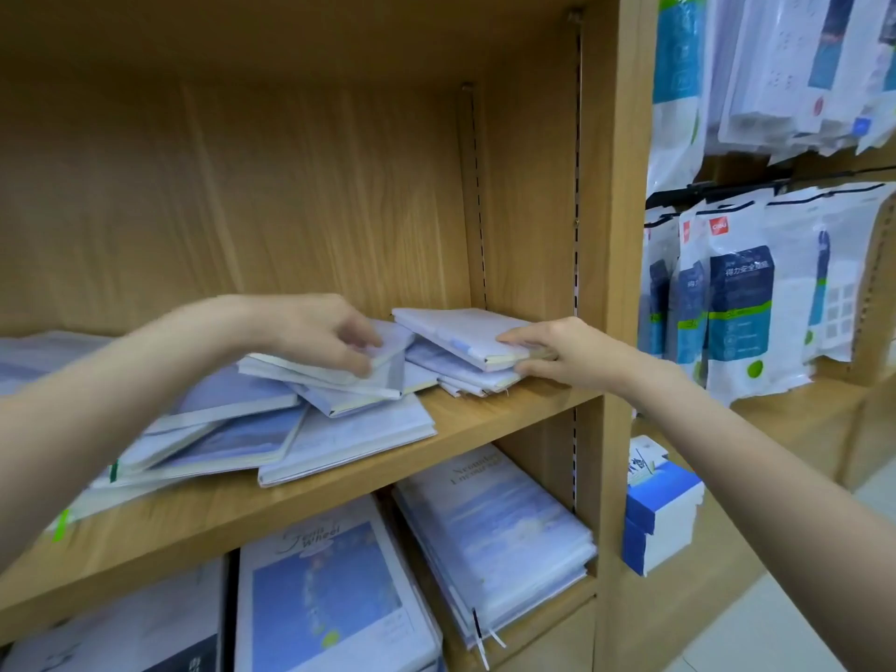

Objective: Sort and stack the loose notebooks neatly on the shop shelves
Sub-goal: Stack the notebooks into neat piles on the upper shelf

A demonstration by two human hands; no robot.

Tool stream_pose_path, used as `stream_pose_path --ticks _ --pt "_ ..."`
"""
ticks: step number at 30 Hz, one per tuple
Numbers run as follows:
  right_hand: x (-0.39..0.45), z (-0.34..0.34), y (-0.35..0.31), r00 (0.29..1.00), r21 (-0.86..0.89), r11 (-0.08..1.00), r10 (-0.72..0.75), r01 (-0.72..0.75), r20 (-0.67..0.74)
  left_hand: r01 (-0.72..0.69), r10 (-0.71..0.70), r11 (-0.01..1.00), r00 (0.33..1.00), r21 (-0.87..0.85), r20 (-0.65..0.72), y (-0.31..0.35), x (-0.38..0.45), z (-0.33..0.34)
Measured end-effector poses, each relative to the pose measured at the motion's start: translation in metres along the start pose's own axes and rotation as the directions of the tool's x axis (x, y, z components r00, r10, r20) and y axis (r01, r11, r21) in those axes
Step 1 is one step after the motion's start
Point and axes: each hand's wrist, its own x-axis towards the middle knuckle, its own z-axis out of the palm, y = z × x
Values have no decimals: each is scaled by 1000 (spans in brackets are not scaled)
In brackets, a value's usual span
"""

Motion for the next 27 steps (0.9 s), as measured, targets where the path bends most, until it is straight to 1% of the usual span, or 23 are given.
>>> stream_pose_path --ticks 2,3,4,6,8,11,13,14,15,18,19,20,21,22,23,24,25,26,27 --pt "-2 -3 1 997 65 997 39 -44 64 -76 77 997 996 -24 34 22 24 10" --pt "-2 -2 3 996 52 997 52 -56 66 -84 85 996 995 -16 61 29 35 17" --pt "-1 2 4 998 23 998 50 -51 32 -71 71 997 994 -2 87 35 46 23" --pt "1 12 7 995 -2 1000 7 -7 -102 -20 12 998 995 68 103 32 61 36" --pt "1 22 7 970 19 998 -45 51 -240 27 -39 989 996 148 81 27 65 44" --pt "5 27 0 894 -4 997 -75 82 -442 63 -79 975 995 213 68 21 61 41" --pt "9 22 -12 853 -53 993 -117 105 -508 74 -102 962 990 264 95 17 50 34" --pt "10 20 -18 851 -72 989 -145 126 -504 76 -112 956 987 283 116 14 43 30" --pt "9 19 -23 867 -77 986 -169 150 -468 83 -130 953 981 292 145 10 36 26" --pt "3 23 -28 949 -67 982 -186 175 -254 134 -210 943 950 304 231 5 22 14" --pt "2 24 -27 961 -45 983 -182 177 -209 144 -212 947 952 288 221 6 22 11" --pt "1 24 -26 968 -25 985 -171 170 -183 139 -185 957 968 255 167 8 23 8" --pt "1 23 -25 973 -38 987 -160 155 -164 122 -139 968 988 221 64 10 27 7" --pt "1 22 -25 977 -100 985 -154 140 -148 100 -89 975 994 201 -63 13 32 8" --pt "2 22 -24 974 -192 971 -172 142 -147 78 -48 979 986 186 -159 15 37 10" --pt "2 23 -24 965 -276 948 -208 158 -163 75 -42 981 982 179 -183 16 43 14" --pt "2 23 -24 953 -332 928 -241 170 -185 96 -70 978 987 186 -143 14 48 18" --pt "2 21 -23 943 -361 917 -259 171 -211 137 -126 970 990 203 -65 12 52 22" --pt "1 17 -21 926 -349 919 -280 182 -253 172 -179 959 984 225 10 9 55 25"
